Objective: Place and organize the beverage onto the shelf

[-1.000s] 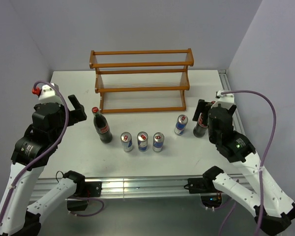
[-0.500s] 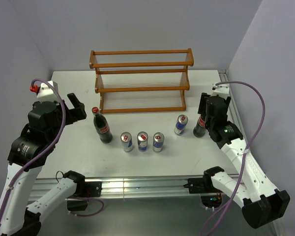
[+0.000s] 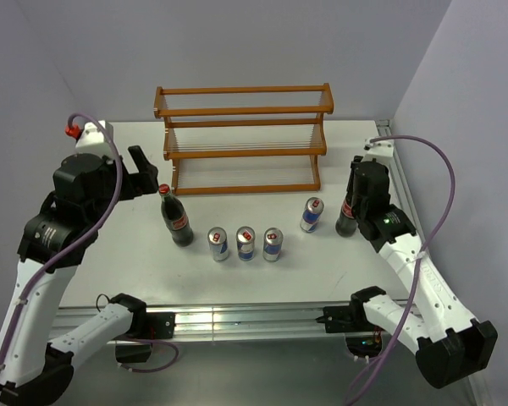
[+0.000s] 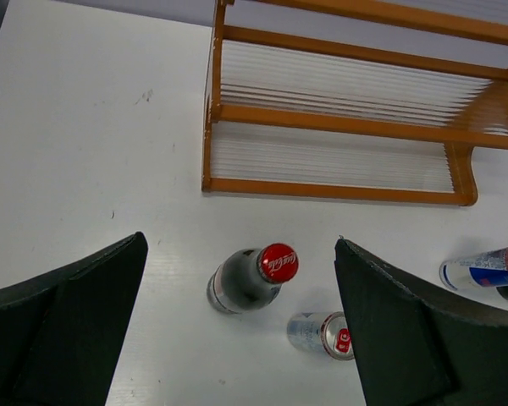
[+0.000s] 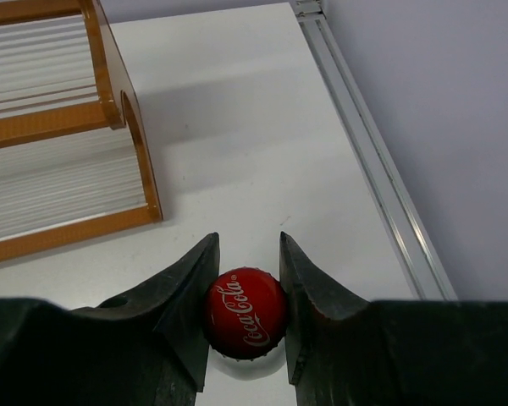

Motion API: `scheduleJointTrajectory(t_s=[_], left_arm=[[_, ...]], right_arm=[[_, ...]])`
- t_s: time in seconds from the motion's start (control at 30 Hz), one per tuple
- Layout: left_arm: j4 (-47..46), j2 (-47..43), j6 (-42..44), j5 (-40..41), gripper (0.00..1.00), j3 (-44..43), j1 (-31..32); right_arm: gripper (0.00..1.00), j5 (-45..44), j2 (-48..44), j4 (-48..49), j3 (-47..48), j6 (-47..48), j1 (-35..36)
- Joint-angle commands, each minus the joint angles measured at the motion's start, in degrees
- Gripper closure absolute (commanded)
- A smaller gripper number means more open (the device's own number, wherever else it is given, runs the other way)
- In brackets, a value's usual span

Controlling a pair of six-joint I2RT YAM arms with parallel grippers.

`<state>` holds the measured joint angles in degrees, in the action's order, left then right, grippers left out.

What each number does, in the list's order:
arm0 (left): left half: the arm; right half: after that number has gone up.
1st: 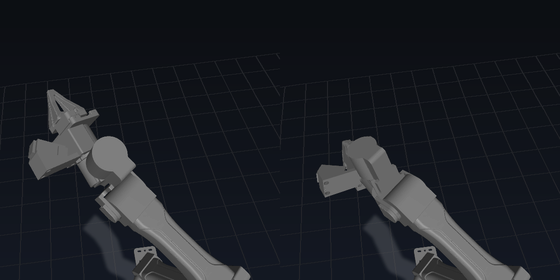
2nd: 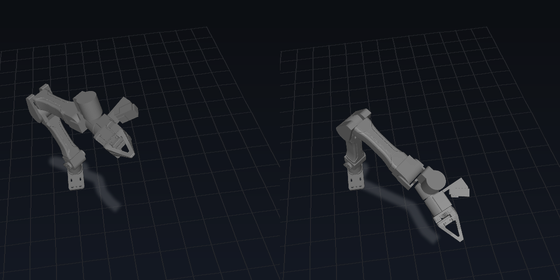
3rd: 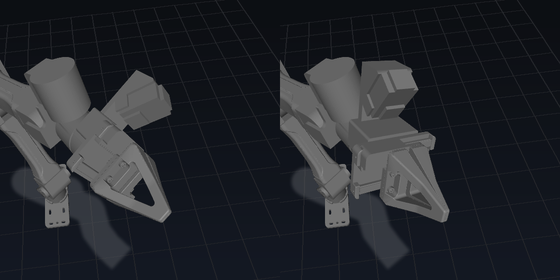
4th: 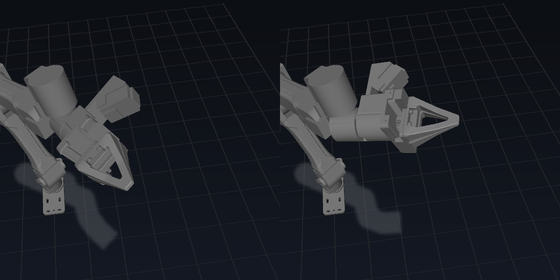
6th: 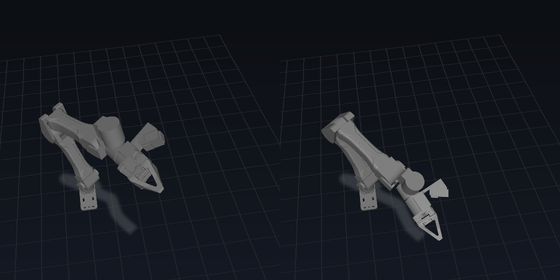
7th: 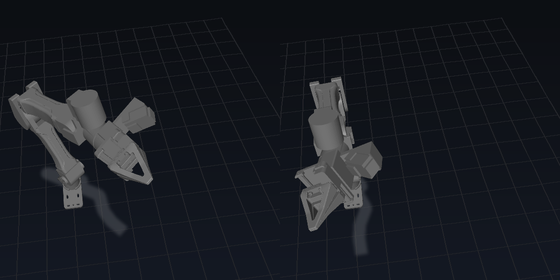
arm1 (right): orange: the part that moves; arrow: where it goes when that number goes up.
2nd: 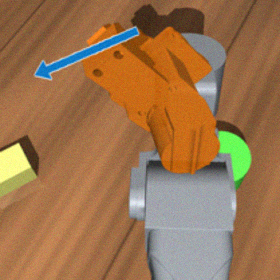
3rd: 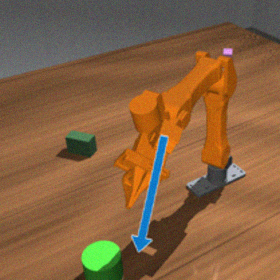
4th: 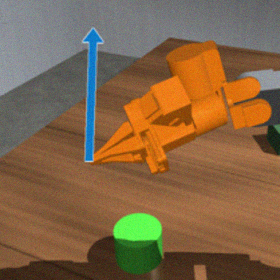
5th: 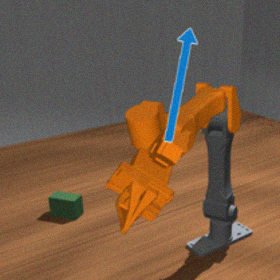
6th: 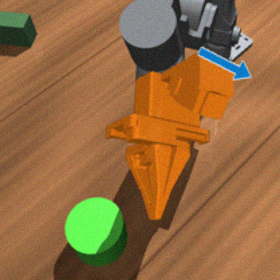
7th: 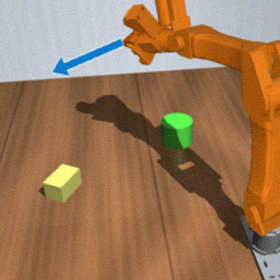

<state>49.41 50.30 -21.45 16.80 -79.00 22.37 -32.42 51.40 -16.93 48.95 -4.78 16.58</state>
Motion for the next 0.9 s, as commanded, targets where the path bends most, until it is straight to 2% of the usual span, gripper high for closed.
scheduleJointTrajectory(t_s=[0.0,0.2,0.5,0.63,0.8,0.87], left_arm=[[-3.88,2.51,2.47,-3.35,0.00,-5.19,0.22],[-7.83,7.44,2.91,-7.74,0.01,-9.50,1.00],[-15.21,10.34,1.77,-16.26,0.00,-9.86,3.55],[-21.53,11.57,0.37,-21.00,0.00,-6.96,5.13],[-29.36,15.60,2.80,-17.06,0.01,-6.43,11.98],[-31.21,17.28,5.09,-11.55,0.00,-7.13,17.43]], right_arm=[[0.93,-1.59,1.59,3.75,6.32,3.80,-0.41],[1.00,1.04,3.53,1.90,14.23,4.16,-0.23],[1.00,1.84,7.75,-2.67,28.03,6.27,1.44],[1.00,0.70,10.03,-5.91,36.71,7.15,3.98],[1.00,-1.06,13.99,-10.75,48.23,6.63,8.72],[1.00,-1.41,15.91,-13.12,51.41,6.45,10.22]])
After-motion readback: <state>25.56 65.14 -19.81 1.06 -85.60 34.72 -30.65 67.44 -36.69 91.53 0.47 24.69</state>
